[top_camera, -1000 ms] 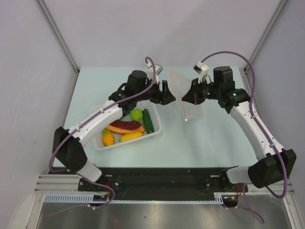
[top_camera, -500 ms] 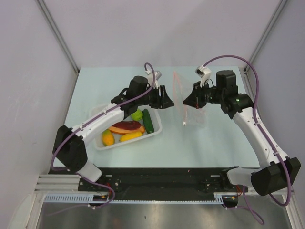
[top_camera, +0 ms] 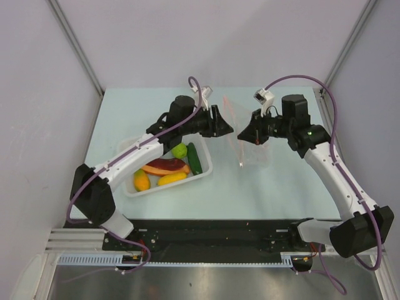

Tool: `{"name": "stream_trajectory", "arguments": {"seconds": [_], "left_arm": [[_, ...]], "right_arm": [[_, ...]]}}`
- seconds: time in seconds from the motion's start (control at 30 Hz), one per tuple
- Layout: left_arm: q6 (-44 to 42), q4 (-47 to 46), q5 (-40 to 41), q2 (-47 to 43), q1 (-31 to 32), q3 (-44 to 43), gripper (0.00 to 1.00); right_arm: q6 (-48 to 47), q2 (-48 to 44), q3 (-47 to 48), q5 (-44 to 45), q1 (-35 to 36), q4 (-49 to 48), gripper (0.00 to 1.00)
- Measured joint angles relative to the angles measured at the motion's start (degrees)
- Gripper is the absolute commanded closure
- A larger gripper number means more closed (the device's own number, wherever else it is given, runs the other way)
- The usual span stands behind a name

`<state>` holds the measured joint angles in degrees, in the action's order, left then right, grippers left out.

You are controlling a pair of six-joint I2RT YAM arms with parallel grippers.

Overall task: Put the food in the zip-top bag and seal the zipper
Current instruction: Open the zipper of the food storage bag at the center of the board.

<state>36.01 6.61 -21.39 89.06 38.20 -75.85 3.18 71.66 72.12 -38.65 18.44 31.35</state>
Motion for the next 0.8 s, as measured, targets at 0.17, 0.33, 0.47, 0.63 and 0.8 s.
{"name": "stream_trajectory", "arguments": {"seconds": [0.17,0.33,0.47,0.63,0.8], "left_arm": [[0.98,2.25,0.39,2.19,0.22,-0.33,1.0],[2.1,5.75,2.1,2.01,0.44,-1.75,1.0],[3.26,11.63,5.6,2.03,1.84,-7.63,1.0],[3.67,15.13,10.43,2.16,5.81,-17.07,1.0],[4.0,16.81,13.51,2.75,8.04,-19.56,1.0]], "right_arm": [[-0.17,-0.61,0.0,0.57,0.0,0.02,0.69],[0.83,0.09,2.08,11.15,-0.26,2.99,0.24],[1.27,1.86,8.04,18.88,0.11,4.98,0.14],[-0.24,1.22,14.71,27.5,6.93,5.4,0.19],[-5.46,-0.85,15.5,40.02,16.81,5.51,0.37]]}}
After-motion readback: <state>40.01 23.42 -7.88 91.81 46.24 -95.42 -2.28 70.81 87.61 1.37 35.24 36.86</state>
